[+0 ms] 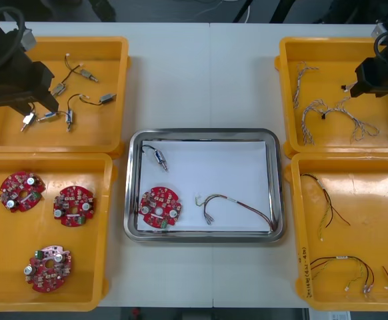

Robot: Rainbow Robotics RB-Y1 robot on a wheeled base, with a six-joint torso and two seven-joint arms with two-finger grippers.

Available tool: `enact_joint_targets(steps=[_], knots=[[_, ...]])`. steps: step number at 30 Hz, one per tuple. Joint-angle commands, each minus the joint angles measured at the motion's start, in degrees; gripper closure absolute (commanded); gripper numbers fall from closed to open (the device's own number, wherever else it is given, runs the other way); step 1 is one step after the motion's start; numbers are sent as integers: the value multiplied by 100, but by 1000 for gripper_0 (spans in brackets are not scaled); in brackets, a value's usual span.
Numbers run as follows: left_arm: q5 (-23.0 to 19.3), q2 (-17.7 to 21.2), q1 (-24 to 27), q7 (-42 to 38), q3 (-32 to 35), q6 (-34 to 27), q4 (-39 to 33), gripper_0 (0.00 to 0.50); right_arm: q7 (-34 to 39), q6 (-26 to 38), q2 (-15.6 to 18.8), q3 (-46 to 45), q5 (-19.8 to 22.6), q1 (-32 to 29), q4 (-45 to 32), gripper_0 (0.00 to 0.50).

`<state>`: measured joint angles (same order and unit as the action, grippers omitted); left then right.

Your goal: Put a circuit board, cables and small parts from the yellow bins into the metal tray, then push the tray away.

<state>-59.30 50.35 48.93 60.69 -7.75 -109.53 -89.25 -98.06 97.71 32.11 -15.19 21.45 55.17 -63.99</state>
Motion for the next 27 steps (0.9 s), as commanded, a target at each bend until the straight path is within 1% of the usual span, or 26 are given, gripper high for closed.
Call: enact_joint_targets(steps=[1, 6, 8, 12, 17, 21, 27], knots=[[164, 370, 275, 1525, 256, -47, 250, 0, -811, 29, 366, -45, 184, -41, -201, 0], [235, 387, 275, 2043, 291, -47, 505, 0, -1383, -86, 384, -19, 158, -77, -201, 0], [270, 396, 275, 2280, 300, 55, 628, 0, -1594, -182, 384, 51, 132, -77, -193, 0], [331, 405, 275, 2658, 291, 204, 786, 0, -1708, -332, 384, 262, 105, -77, -175, 0], [446, 405, 275, 3186, 300, 406, 980, 0, -1787, -710, 384, 667, 167, -68, -34, 0], [516, 405, 275, 3564, 291, 626, 1226, 0, -1884, -833, 384, 719, 184, -68, 89, 0], [595, 405, 275, 4029, 291, 942, 1472, 0, -2402, -1035, 384, 684, 193, -77, 326, 0]])
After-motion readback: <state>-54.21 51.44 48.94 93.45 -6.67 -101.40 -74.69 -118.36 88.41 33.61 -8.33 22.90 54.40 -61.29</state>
